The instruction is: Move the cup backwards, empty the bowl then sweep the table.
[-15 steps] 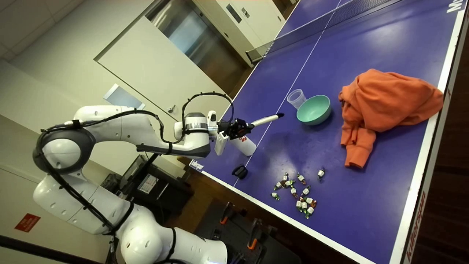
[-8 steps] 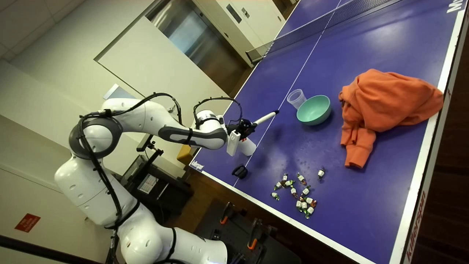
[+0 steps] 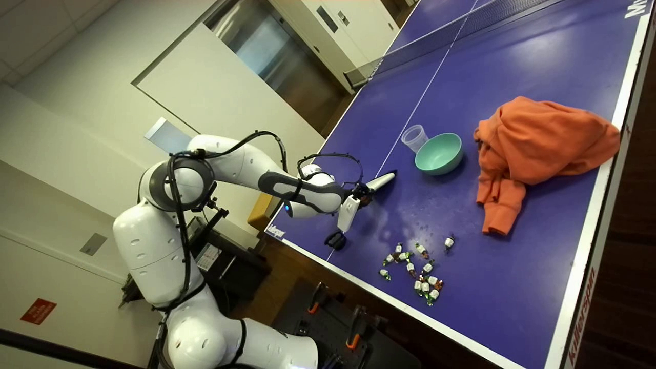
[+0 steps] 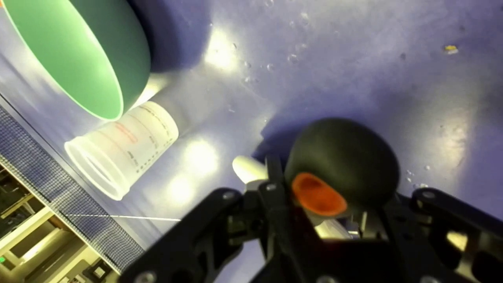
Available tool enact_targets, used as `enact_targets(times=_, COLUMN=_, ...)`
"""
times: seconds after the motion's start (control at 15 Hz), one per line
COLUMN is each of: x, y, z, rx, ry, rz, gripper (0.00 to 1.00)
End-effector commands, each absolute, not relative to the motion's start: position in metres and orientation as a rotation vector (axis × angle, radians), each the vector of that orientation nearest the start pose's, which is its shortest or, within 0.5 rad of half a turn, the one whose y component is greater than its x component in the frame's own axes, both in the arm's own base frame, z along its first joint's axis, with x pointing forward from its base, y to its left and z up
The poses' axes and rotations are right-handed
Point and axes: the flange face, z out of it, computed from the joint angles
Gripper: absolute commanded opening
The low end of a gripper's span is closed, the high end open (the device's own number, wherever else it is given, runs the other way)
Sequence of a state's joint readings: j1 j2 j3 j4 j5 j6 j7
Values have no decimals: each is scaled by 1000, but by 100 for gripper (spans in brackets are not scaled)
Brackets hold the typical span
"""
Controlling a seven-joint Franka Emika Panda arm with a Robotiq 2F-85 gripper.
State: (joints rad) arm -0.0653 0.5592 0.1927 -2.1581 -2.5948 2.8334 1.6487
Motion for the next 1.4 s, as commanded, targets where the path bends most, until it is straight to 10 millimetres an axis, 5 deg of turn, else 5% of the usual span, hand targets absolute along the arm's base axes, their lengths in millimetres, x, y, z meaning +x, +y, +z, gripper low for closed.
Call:
enact_targets(times=0.0, x=489, y=98, z=100, rx=-2918, ry=-1571, rz=-1038, gripper=13)
enact_targets(times=0.2, x=488, y=93, z=89, rx=-2908, ry=-1603, rz=-991, gripper=13)
enact_targets(times=0.27, x=487, y=91, z=87, rx=-2913, ry=-1609, rz=-974, gripper=34)
enact_targets(times=0.4, x=488, y=86, z=84, rx=-2928, ry=-1625, rz=-941, gripper=60)
enact_targets(times=0.8, x=487, y=80, z=96, rx=-2997, ry=-1630, rz=-833, gripper=99)
enact_targets(times=1.33, x=480, y=59, z=138, rx=-3051, ry=-1329, rz=-575, gripper=100)
